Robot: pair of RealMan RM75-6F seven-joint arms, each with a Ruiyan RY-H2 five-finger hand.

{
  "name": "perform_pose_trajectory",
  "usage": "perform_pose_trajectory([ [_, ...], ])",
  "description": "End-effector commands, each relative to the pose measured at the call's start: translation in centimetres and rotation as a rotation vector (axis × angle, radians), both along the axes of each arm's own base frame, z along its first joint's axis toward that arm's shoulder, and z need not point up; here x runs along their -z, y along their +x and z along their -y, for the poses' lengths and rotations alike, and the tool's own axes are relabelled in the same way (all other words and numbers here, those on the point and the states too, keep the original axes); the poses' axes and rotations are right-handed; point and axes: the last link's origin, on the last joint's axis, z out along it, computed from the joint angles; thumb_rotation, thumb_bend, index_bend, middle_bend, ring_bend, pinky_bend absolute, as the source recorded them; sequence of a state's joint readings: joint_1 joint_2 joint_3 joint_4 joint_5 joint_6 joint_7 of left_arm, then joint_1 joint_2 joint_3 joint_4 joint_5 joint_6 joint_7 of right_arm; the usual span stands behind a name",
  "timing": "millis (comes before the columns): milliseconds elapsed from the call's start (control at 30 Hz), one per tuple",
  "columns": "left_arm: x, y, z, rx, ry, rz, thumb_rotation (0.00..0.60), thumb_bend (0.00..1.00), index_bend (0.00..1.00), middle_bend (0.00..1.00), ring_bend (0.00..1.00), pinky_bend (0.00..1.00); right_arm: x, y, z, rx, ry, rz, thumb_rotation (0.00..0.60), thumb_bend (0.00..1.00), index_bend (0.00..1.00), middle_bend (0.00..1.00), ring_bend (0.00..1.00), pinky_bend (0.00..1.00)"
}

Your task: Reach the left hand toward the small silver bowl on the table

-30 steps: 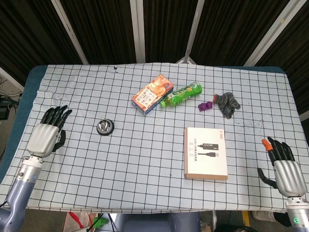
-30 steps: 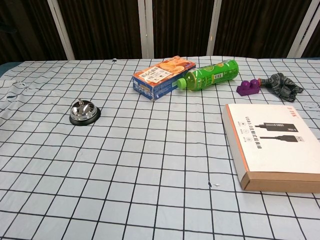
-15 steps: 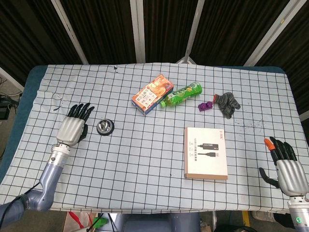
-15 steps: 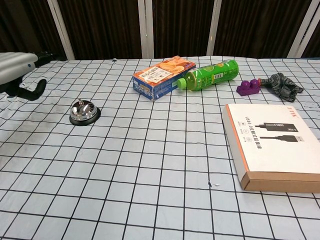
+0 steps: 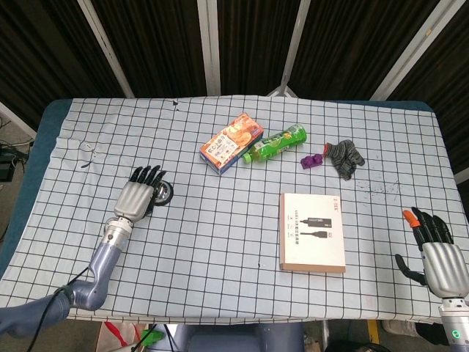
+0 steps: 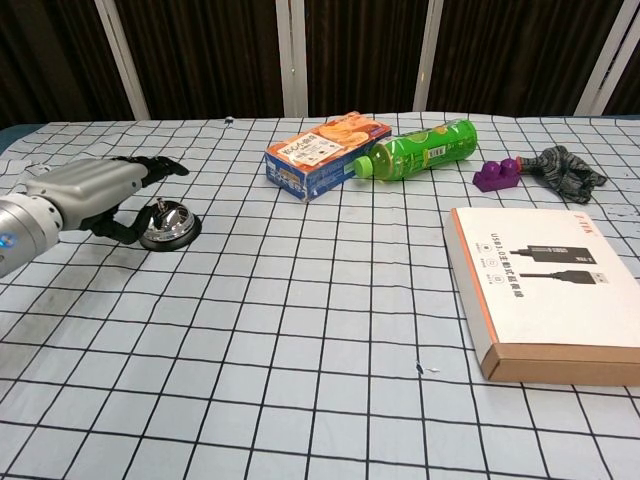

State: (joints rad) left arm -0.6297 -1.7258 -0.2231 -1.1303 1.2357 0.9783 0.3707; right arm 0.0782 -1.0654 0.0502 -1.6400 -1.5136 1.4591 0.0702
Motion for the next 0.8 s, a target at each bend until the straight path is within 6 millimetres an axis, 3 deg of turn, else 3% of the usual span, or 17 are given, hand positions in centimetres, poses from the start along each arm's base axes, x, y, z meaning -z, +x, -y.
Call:
perform_pose_trajectory([
  [33,1.1,0.3,0.0,0.008,-0.020,-0.015,0.600,0.92,0.00,0.00,0.00,0.00,-0.1,0.0,0.0,-0.001,-0.002,0.002,0.600,0.39,0.08,0.00,0.00,0.00],
  [300,3.1,0.0,0.3,0.004,-0.060,-0.071,0.600,0.92,0.00,0.00,0.00,0.00,-0.5,-0.1,-0.2,-0.005,-0.012,0.015,0.600,0.39,0.08,0.00,0.00,0.00],
  [467,3.0,-0.1,0.3,0.006,-0.050,-0.080,0.600,0.92,0.00,0.00,0.00,0.00,-0.3,0.0,-0.3,-0.010,-0.002,0.010,0.600,0.39,0.08,0.00,0.00,0.00],
  [667,1.7,0.5,0.3,0.033,-0.011,-0.074,0.600,0.92,0.00,0.00,0.00,0.00,-0.1,0.1,-0.2,-0.011,0.009,0.009,0.600,0.39,0.08,0.00,0.00,0.00],
  [800,-1.9,2.8,1.0,0.104,0.078,0.015,0.600,0.92,0.00,0.00,0.00,0.00,-0.1,0.1,-0.2,-0.011,0.004,0.007,0.600,0.39,0.08,0.00,0.00,0.00],
])
